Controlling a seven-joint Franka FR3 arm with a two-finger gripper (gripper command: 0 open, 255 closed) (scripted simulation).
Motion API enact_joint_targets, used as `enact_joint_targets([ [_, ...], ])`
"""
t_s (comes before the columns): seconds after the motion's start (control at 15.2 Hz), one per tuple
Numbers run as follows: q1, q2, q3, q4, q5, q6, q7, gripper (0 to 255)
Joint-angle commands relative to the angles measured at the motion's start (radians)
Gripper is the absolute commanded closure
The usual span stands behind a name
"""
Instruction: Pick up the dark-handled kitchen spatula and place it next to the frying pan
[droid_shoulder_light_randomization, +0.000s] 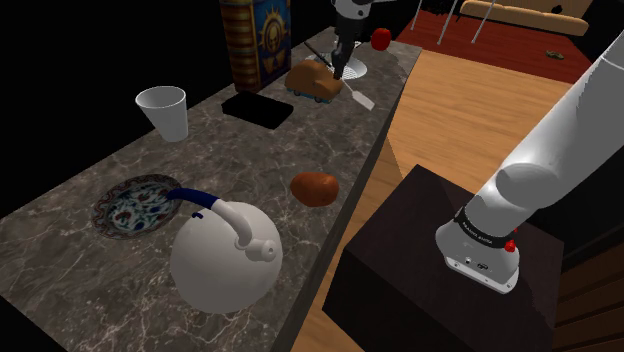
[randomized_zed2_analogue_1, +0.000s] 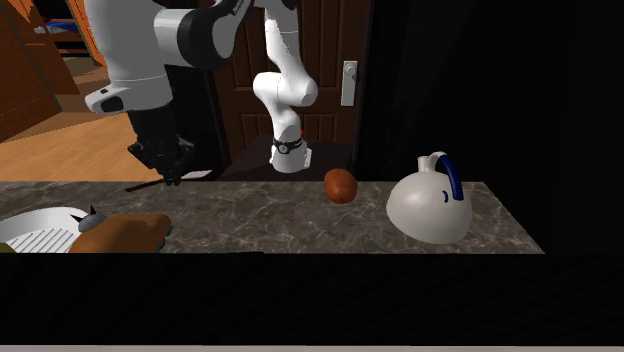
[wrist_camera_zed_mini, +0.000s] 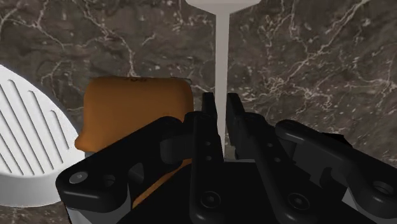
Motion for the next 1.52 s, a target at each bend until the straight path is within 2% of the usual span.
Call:
enact_joint_targets([
  [0.0,-0.025,0.011,-0.026,0.015,0.003,-0.006,-0.055,255],
  [0.53,-0.121,0.075,-0.119,0.096,0.018,-0.029,-0.248,255],
  [1.45,-0.121,0.138,-0.118,-0.019,0.029,0.149,-0.26,255],
])
